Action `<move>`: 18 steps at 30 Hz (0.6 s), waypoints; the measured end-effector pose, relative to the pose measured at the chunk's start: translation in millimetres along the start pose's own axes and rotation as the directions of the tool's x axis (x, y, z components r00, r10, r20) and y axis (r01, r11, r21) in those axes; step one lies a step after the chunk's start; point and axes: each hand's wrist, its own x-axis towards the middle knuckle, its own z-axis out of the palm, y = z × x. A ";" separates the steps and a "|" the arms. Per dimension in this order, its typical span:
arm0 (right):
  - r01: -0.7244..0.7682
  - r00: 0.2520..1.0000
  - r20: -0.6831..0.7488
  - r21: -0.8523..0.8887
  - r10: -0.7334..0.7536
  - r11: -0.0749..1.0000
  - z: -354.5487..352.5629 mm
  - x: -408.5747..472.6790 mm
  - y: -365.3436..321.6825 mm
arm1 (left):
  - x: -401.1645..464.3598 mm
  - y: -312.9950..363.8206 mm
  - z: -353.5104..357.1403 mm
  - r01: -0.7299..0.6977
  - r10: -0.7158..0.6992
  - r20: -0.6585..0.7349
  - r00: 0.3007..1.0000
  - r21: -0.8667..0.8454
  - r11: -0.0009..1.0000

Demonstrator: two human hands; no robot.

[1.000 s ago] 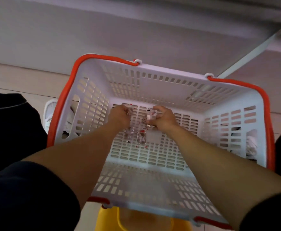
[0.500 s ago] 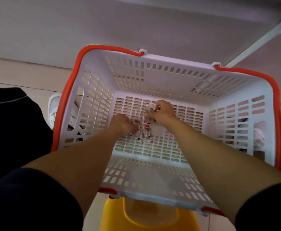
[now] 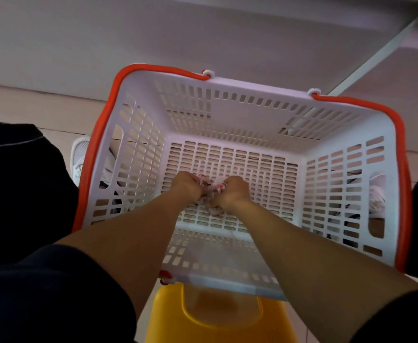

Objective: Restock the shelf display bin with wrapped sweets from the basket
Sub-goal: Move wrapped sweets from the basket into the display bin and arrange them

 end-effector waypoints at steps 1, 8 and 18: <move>0.013 1.000 -0.012 -0.030 -0.013 0.999 5.8 -1.5 -0.1 | -1.4 -1.8 -1.3 -0.023 0.024 -0.008 1.000 0.071 0.997; 0.091 0.991 -0.094 -0.076 -0.098 0.993 20.3 -4.7 -1.3 | -7.8 -9.4 -12.6 -0.094 0.091 0.035 0.995 0.101 0.990; -0.030 0.999 0.049 0.383 0.013 0.923 13.9 -3.7 2.4 | -7.4 -9.8 -26.2 0.195 -0.036 0.367 0.929 -0.406 0.893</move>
